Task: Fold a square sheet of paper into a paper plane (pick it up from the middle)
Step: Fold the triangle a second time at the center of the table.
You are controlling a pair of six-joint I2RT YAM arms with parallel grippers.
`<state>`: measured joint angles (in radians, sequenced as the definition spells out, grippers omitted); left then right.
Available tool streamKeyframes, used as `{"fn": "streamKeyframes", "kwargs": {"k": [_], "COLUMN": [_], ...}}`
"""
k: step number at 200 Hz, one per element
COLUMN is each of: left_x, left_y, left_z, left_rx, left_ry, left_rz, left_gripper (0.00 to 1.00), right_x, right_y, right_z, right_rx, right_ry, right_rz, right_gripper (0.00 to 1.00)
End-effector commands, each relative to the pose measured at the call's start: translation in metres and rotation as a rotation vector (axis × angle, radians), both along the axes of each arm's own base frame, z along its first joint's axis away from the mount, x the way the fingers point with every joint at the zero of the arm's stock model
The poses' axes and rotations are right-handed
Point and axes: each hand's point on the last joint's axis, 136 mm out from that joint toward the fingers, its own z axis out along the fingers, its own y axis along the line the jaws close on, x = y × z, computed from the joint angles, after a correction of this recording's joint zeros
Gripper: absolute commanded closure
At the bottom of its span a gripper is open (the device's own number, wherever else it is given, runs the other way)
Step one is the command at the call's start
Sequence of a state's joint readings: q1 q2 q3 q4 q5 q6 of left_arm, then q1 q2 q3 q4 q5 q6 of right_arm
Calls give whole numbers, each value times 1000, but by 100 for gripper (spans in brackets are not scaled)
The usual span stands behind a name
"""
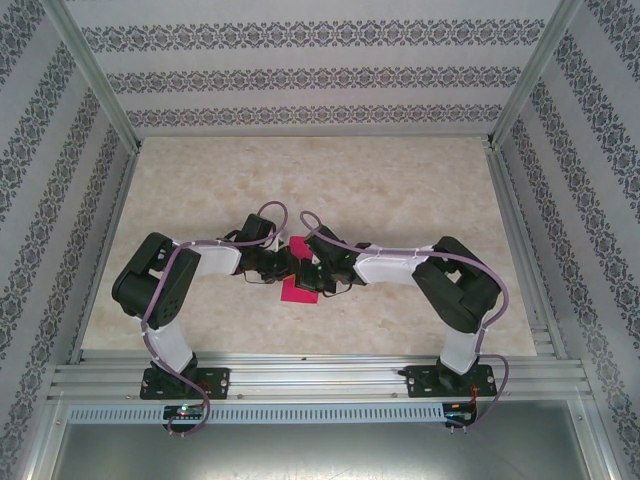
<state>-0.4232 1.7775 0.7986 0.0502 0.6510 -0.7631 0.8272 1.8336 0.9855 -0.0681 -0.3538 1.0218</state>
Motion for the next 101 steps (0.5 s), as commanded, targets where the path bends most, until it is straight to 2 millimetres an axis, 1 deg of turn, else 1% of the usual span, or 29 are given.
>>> {"fn": "streamKeyframes", "kwargs": {"k": [1,20,38,55,72,86,101], "left_x": [-6,-7,-8,-8,-9,-11,-11], "left_y": [17,17,18,20,23,25,27], "left_z": [-20,-22,-25,-27,-29,-32,-35], "left_rx": [84,88,95,99,113,128,133], "left_ry": [57,60,66,71,75,87,90], "left_rz": [34,34,38,52,62,66,71], "left_gripper": [89,90,90,91,93,94,95], "right_x": [11,12,4,-4,-7,-6,-6], "right_y": [9,8,-2,-7,-6,-5,-6], "right_z": [-1,-10,-24,-31,-28,-20,-15], "right_rx": [14,-3,-45,-20,59,119,140], "right_ry": [-10,3,31,54,76,70,68], "right_rz": [-12,-12,-15,-29,-50,-74,-80], "right_gripper": [100,100,100,100,99,97,96]}}
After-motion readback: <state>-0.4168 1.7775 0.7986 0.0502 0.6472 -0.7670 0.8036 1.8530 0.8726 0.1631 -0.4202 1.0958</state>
